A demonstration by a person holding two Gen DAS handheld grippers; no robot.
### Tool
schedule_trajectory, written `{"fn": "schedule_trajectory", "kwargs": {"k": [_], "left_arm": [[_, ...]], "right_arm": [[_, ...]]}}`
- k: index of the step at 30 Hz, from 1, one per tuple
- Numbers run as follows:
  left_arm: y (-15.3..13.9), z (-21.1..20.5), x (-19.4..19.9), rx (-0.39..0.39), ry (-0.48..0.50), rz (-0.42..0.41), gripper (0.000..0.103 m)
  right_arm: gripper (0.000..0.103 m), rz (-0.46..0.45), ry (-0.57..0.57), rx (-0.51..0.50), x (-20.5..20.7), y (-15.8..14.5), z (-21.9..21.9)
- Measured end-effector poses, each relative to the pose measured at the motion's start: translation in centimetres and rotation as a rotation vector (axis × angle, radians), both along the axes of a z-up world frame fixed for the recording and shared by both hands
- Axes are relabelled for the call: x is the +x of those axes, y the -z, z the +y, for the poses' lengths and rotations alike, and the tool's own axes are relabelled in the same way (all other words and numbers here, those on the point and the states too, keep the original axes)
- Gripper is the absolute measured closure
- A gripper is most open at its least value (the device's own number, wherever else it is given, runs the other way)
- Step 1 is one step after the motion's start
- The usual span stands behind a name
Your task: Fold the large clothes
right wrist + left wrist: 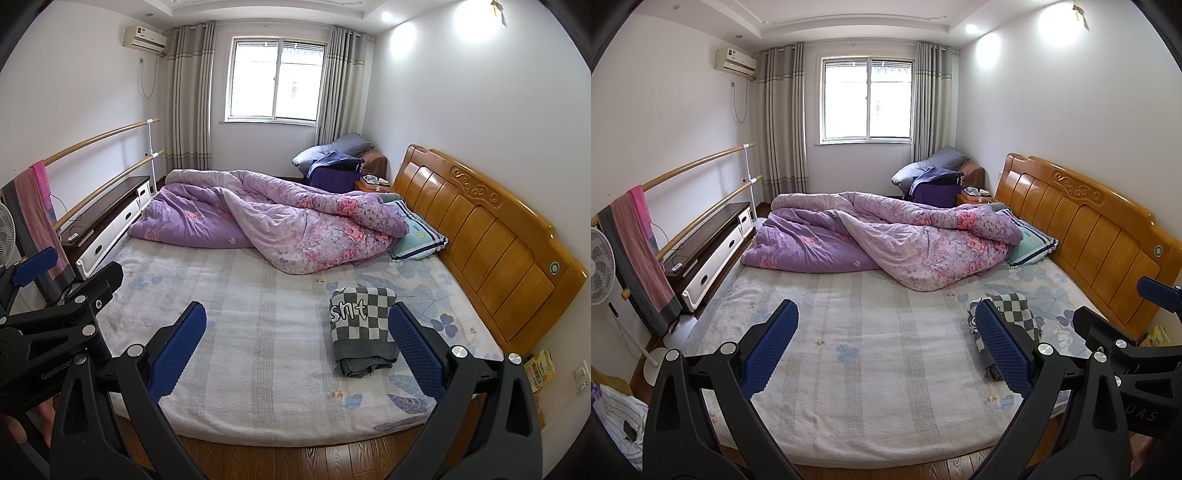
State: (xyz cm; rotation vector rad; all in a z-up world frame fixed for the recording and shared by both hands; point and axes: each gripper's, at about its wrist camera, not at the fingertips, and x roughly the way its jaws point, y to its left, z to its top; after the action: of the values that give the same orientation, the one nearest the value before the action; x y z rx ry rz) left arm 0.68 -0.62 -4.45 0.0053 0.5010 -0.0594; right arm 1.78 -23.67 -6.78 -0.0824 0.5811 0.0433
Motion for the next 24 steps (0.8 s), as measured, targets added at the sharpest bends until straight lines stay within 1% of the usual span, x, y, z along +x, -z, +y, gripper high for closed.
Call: {"fn": "schedule_trajectory", "kwargs": {"k": [24], "left_arm": [[0.12,0.58,0.34,-0.001,0.011,0.012,0.006]], "right_arm": [[0.008,0.010,0.000,-0.002,0.32,0.42,-0.17]]}}
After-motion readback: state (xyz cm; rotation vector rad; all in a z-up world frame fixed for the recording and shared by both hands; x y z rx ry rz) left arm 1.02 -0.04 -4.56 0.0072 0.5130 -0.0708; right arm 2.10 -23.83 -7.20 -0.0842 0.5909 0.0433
